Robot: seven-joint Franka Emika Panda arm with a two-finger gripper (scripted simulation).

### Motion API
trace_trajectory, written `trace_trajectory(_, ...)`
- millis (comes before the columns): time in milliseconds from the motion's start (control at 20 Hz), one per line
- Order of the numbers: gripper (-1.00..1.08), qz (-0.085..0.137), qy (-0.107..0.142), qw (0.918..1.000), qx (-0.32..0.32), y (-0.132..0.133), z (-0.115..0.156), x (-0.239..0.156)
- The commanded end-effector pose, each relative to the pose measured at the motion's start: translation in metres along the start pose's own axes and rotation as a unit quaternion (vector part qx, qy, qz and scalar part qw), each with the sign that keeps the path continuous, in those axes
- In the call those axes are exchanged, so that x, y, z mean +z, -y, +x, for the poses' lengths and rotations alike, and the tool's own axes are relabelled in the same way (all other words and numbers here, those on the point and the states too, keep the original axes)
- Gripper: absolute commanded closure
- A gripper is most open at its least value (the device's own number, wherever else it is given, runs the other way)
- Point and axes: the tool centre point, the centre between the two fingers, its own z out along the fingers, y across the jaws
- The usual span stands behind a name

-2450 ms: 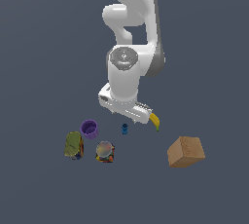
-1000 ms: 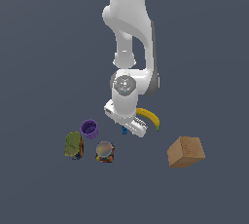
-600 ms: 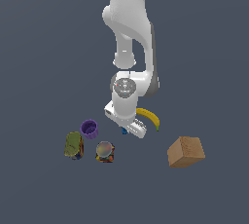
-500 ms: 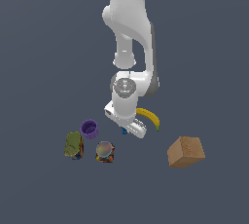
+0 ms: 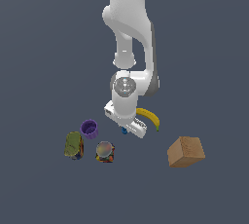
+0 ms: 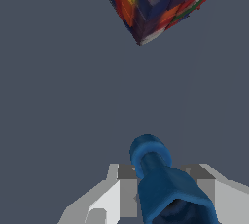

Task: Pick up a designated object from a clutter of objects.

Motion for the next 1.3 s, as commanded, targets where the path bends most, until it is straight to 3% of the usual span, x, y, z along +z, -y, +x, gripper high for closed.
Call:
trace_trajectory(0,1.08,0.0,0.0,1.0,0.0,0.0,0.0,-0.006)
trace_trajectory(500,1.08,0.0,0.0,1.0,0.0,-0.002,0.001,-0.069)
trace_trajectory(1250,1.08,0.0,0.0,1.0,0.0,-0.007,0.004,-0.231)
